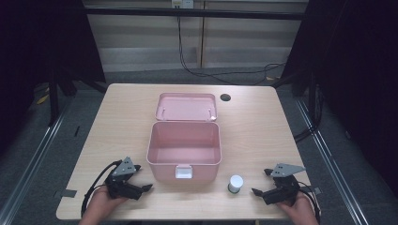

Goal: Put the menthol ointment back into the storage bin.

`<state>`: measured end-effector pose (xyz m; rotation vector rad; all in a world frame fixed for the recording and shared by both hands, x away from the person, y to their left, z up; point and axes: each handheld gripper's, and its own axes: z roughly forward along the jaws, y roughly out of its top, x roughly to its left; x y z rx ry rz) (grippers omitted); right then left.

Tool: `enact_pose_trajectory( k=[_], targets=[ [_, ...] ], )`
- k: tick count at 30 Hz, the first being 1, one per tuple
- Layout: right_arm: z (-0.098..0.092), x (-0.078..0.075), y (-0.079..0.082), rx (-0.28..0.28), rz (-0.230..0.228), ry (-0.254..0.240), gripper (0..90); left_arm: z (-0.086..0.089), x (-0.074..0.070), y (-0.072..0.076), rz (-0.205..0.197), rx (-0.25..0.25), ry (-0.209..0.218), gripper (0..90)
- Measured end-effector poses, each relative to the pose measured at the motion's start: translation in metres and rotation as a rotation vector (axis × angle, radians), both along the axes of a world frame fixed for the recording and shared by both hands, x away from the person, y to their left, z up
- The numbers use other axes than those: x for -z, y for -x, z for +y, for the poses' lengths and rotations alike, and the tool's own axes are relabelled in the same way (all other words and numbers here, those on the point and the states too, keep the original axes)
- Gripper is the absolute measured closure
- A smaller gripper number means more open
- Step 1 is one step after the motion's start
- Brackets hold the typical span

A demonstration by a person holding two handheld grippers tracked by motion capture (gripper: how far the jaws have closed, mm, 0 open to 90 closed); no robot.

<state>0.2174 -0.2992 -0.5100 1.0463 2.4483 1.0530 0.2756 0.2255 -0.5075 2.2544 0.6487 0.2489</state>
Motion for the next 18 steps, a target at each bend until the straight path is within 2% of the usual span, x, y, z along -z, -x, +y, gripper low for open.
enact_pose_trajectory(
  k=[6, 8, 10, 14, 17, 18],
  targets=[
    [0.002, 0.000, 0.000, 0.015, 0.001, 0.003, 8.8, 0.000, 0.000, 0.000, -0.004, 0.002, 0.002, 13.9],
    [0.005, -0.004, -0.001, 0.015, 0.031, 0.033, 9.7, 0.000, 0.000, 0.000, -0.003, 0.002, 0.002, 13.9],
    [0.011, -0.009, -0.003, 0.013, 0.078, 0.069, 11.9, 0.000, 0.000, 0.000, -0.003, 0.002, 0.001, 13.9],
    [0.031, -0.023, -0.010, -0.065, 0.181, 0.186, 19.5, 0.000, 0.000, 0.000, -0.001, 0.000, 0.000, 13.8],
    [0.052, -0.036, -0.015, -0.131, 0.214, 0.293, 21.0, 0.000, 0.000, 0.000, -0.003, 0.001, -0.002, 13.8],
    [0.058, -0.040, -0.016, -0.142, 0.228, 0.307, 21.7, 0.000, 0.000, 0.000, -0.003, 0.001, -0.002, 13.9]
  ],
)
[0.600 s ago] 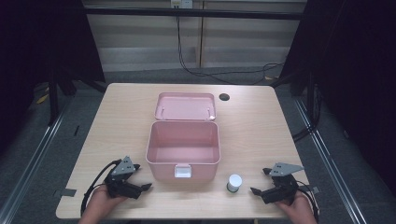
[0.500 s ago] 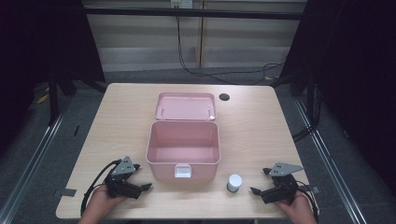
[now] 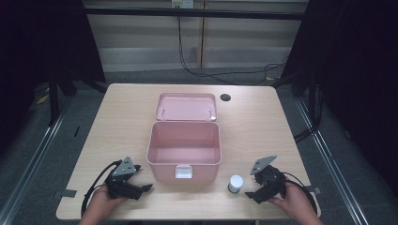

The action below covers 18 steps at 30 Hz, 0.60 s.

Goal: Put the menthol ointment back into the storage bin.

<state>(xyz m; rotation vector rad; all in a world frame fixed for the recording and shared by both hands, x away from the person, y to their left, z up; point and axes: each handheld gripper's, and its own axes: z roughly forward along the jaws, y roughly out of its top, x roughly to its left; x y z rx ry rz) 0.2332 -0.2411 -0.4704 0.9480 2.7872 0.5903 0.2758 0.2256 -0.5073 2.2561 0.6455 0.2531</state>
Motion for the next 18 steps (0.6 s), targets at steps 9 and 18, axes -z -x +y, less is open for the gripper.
enact_pose_trajectory(
  k=[9, 18],
  targets=[
    [0.030, -0.023, -0.014, -0.036, 0.091, 0.079, 25.0, 0.000, 0.000, 0.000, 0.000, 0.000, 0.000, 13.8],
    [0.048, -0.032, -0.023, -0.071, 0.151, 0.140, 32.9, 0.000, 0.000, 0.000, 0.000, 0.000, 0.000, 13.8]
  ],
)
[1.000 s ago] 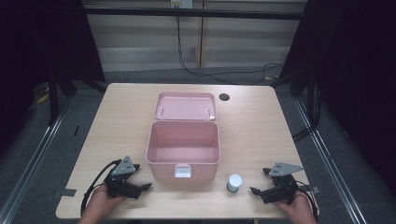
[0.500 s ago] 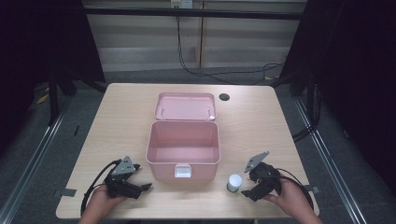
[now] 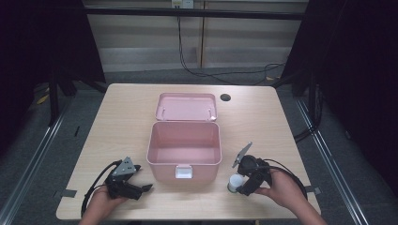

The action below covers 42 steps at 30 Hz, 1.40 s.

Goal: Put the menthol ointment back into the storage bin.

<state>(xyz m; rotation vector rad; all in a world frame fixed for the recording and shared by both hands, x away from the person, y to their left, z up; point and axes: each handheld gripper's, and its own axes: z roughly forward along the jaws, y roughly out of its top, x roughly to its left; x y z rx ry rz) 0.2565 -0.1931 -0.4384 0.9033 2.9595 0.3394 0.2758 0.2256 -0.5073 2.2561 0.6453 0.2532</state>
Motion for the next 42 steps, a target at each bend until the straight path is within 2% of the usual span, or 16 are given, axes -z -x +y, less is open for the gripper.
enact_pose_trajectory(
  k=[2, 8, 12, 19, 26, 33, 35, 42],
  targets=[
    [0.005, 0.000, -0.001, -0.006, 0.018, 0.010, 34.3, 0.000, 0.000, 0.000, 0.000, 0.000, 0.000, 13.8],
    [0.017, -0.002, -0.003, -0.020, 0.035, 0.024, 38.0, 0.000, 0.000, 0.000, 0.000, 0.000, 0.000, 13.8],
    [0.021, -0.005, -0.006, -0.031, 0.042, 0.025, 40.4, 0.000, 0.000, 0.000, 0.000, 0.000, 0.000, 13.8],
    [0.030, -0.007, -0.008, -0.044, 0.050, 0.059, 44.4, 0.000, 0.000, 0.000, 0.000, 0.000, 0.000, 13.8],
    [0.033, -0.008, -0.011, -0.043, 0.051, 0.067, 46.5, 0.000, 0.000, 0.000, 0.000, 0.000, 0.000, 13.8],
    [0.034, -0.010, -0.014, -0.056, 0.074, 0.100, 50.2, 0.000, 0.000, 0.000, 0.004, -0.002, 0.003, 13.8],
    [0.035, -0.011, -0.013, -0.062, 0.066, 0.112, 50.3, 0.000, 0.000, 0.000, 0.000, 0.000, -0.001, 13.8],
    [0.034, -0.022, -0.011, -0.069, 0.076, 0.119, 50.4, 0.000, 0.000, 0.000, 0.000, 0.000, 0.000, 13.8]
  ],
)
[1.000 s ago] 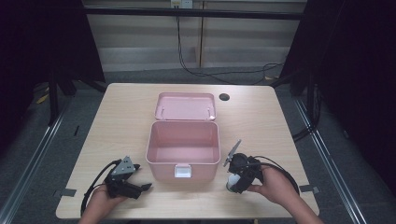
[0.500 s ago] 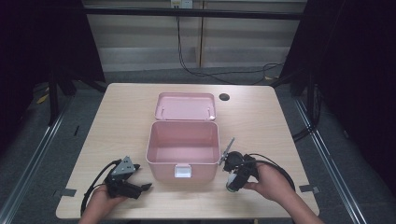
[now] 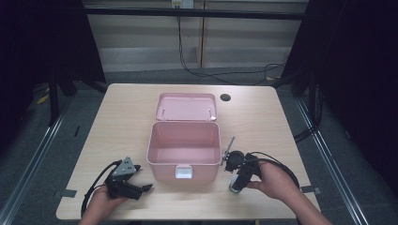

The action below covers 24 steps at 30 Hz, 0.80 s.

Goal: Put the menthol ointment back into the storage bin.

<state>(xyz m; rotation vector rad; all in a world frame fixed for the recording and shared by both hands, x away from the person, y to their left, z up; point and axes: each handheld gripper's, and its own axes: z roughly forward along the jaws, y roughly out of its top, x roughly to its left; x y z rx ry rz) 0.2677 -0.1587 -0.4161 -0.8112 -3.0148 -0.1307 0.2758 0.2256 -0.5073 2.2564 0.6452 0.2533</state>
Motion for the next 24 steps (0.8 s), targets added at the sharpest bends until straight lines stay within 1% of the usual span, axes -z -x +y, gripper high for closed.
enact_pose_trajectory(
  k=[10, 13, 15, 18, 24],
  targets=[
    [0.000, -0.030, -0.002, -0.015, -0.006, 0.002, 50.4, 0.000, 0.000, 0.000, 0.000, 0.000, 0.000, 13.8],
    [0.000, -0.038, -0.003, -0.008, -0.014, 0.001, 50.4, 0.000, 0.000, 0.000, 0.000, 0.000, 0.000, 13.8],
    [0.000, -0.045, -0.005, -0.014, -0.019, 0.003, 50.4, 0.000, 0.000, 0.000, 0.002, -0.001, 0.002, 13.9],
    [-0.001, -0.055, -0.008, -0.008, -0.019, -0.002, 50.4, 0.000, 0.000, 0.000, 0.000, 0.000, 0.000, 13.8],
    [0.000, -0.073, -0.014, 0.002, -0.027, 0.005, 50.4, 0.000, 0.000, 0.000, 0.003, -0.001, 0.002, 13.9]
  ],
)
